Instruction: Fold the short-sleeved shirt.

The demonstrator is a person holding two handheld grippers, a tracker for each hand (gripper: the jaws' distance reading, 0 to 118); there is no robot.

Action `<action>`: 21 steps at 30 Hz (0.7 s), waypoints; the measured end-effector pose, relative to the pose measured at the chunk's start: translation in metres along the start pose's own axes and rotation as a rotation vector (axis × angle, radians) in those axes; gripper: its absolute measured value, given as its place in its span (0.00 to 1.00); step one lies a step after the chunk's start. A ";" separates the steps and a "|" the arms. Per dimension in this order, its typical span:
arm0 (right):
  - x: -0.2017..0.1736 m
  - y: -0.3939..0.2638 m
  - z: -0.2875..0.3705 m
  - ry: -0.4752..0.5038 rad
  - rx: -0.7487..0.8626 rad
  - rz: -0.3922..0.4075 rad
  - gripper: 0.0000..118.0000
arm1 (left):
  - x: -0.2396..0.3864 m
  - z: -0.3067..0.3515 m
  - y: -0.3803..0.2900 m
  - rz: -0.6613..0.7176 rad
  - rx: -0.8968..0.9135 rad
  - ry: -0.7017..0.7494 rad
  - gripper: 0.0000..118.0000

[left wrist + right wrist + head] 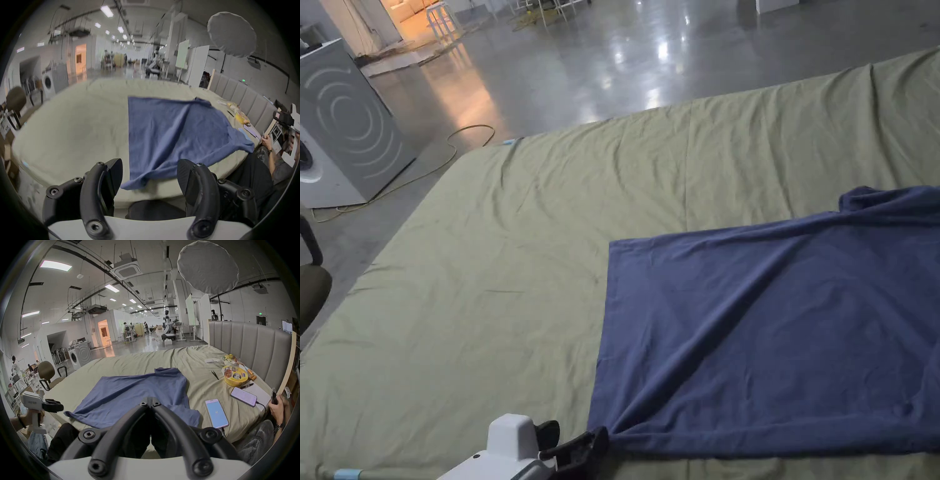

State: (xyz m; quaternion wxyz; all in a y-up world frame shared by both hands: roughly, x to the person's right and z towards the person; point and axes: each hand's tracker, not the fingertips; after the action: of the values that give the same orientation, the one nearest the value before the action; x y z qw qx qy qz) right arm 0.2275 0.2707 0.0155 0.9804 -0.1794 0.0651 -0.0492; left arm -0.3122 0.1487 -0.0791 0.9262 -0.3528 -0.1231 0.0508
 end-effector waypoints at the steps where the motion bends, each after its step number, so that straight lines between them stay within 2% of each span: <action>1: 0.001 0.000 -0.001 0.004 -0.005 -0.002 0.00 | -0.005 -0.011 -0.003 -0.016 -0.021 0.021 0.60; 3: 0.000 0.001 -0.001 0.000 -0.011 -0.005 0.00 | -0.013 -0.028 -0.004 -0.012 -0.084 0.060 0.56; 5: 0.000 0.001 0.000 -0.010 -0.012 -0.006 0.00 | -0.017 -0.035 -0.002 0.006 -0.107 0.031 0.26; 6: 0.000 0.001 0.001 -0.012 -0.014 -0.008 0.00 | -0.017 -0.037 -0.001 0.004 -0.121 -0.001 0.18; 7: 0.000 0.001 0.001 -0.013 -0.017 -0.010 0.00 | -0.016 -0.040 -0.001 -0.019 -0.147 -0.033 0.18; 10: 0.004 -0.003 0.001 -0.023 -0.039 -0.023 0.00 | -0.007 -0.056 -0.003 -0.105 -0.207 0.023 0.18; 14: 0.009 -0.007 0.003 -0.047 -0.055 -0.028 0.00 | -0.013 -0.065 0.007 -0.015 -0.257 0.017 0.11; 17: 0.018 -0.011 0.000 -0.097 -0.076 -0.006 0.00 | -0.008 -0.073 0.004 -0.069 -0.289 0.038 0.09; 19: 0.033 -0.017 -0.008 -0.119 -0.120 -0.021 0.02 | 0.003 -0.077 0.006 -0.121 -0.308 0.076 0.08; 20: 0.041 -0.022 -0.016 -0.131 -0.175 -0.038 0.13 | 0.008 -0.079 0.006 -0.144 -0.321 0.090 0.08; 21: 0.048 -0.027 -0.024 -0.149 -0.205 -0.052 0.33 | 0.011 -0.079 0.005 -0.167 -0.326 0.101 0.08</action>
State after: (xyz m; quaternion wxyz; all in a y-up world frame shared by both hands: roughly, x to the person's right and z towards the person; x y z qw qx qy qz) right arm 0.2697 0.2314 -0.0026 0.9574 -0.2834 -0.0080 -0.0541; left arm -0.2807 0.1040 -0.1373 0.8628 -0.4887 -0.1122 -0.0647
